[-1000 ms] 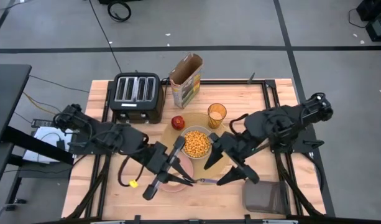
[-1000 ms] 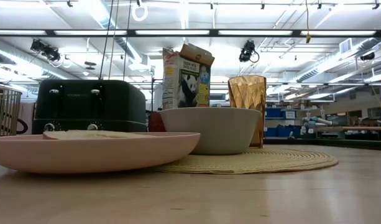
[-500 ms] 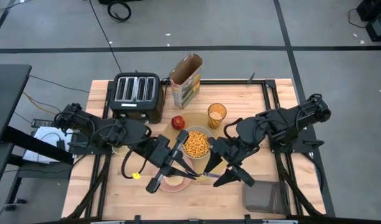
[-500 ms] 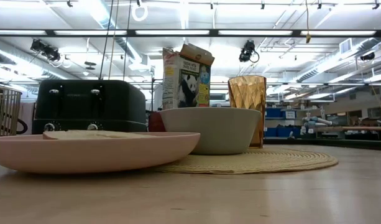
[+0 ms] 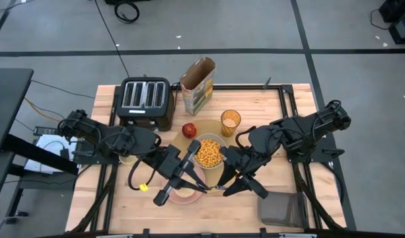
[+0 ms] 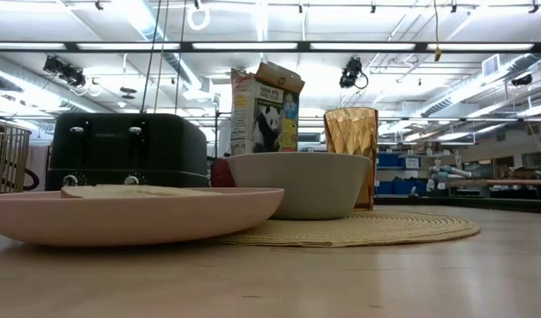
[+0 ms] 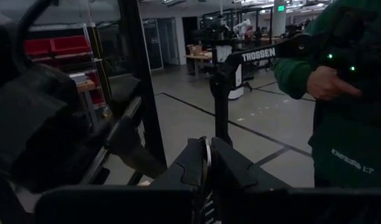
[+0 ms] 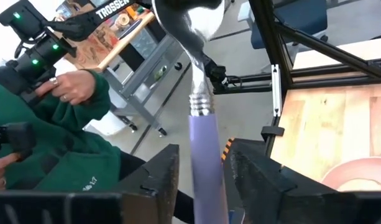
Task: Arrange a breakfast setting
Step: Put the spoon on the placemat to the right of the gray bowl
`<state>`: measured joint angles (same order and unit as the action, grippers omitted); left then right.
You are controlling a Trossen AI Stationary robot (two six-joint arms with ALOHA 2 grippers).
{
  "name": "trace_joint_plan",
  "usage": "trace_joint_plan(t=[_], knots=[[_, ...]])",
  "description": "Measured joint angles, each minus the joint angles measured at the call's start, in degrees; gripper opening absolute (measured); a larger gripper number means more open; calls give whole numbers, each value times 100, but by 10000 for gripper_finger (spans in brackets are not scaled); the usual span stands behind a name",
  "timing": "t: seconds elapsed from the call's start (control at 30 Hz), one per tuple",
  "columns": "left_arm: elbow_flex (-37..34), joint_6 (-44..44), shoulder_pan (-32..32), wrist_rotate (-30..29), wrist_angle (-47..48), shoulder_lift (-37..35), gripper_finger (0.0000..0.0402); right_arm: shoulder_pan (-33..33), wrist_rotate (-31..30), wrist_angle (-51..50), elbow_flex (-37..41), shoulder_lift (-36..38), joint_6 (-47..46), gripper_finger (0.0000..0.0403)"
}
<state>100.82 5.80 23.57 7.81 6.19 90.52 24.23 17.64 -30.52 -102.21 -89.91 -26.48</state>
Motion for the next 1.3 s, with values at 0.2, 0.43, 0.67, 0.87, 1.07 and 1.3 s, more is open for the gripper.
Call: trace_joint_plan(t=[0.2, 0.43, 0.67, 0.87, 1.07, 1.3], knots=[[0, -310, -25, -12, 88, 0, 31, 0, -65, 114, 0, 0, -142, 100], [0, -330, -66, -250, 94, -20, 65, 2, -64, 111, 2, 0, -272, 54], [0, -218, -94, -317, 178, -56, 75, -16, -289, 93, 1, 0, -439, 53], [0, -156, -221, -248, 895, -391, 72, -46, -860, 51, -7, 4, -532, 48], [1, -117, -208, -129, 1117, -418, 20, -137, -1000, 107, 2, 0, -562, 48], [2, -20, -207, 14, 1113, -417, 20, -160, -966, 137, 2, 0, -607, 71]])
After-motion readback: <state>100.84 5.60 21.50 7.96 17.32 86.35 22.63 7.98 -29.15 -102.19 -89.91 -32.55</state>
